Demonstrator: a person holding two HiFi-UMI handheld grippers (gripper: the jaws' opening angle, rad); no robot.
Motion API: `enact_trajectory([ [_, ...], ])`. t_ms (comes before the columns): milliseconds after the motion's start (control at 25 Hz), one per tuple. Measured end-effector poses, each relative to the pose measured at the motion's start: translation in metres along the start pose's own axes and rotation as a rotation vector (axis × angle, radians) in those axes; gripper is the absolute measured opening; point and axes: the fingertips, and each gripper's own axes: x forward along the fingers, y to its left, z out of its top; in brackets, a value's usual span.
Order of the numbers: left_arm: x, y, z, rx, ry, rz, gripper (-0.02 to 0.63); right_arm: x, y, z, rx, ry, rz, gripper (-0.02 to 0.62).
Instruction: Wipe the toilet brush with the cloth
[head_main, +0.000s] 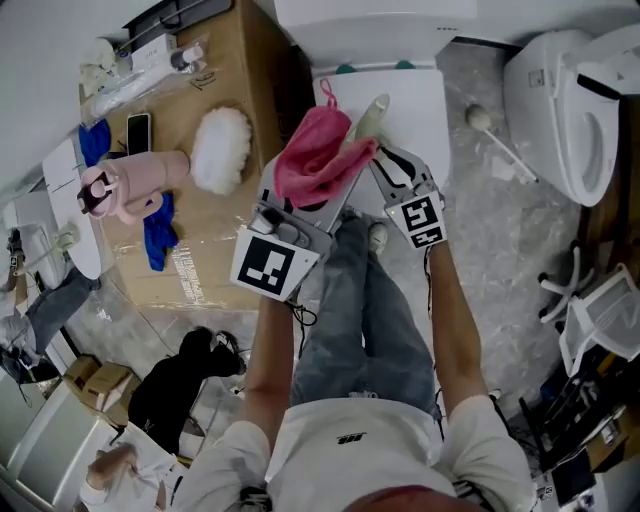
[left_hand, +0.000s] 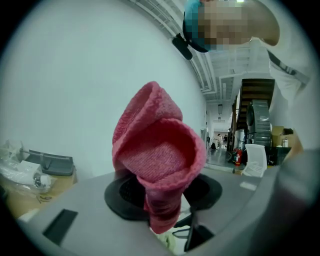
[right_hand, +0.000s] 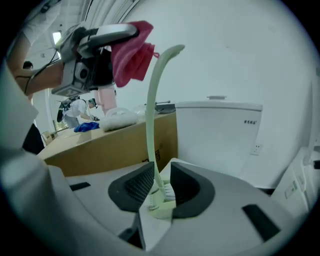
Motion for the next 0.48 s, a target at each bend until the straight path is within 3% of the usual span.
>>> enact_trajectory([
  [240,-0.027,-0.008,0.018,-0.007,0.004,0.048,0.186,-0.058,0.007,0.067,-0.01,-0.112,-0.047,0.086],
  [480,-0.05,-0.015,0.033,0.023,0.026,0.057,0.174,-0.118,0.021,0.143,-0.011,-0.232,-0.092,-0.002],
])
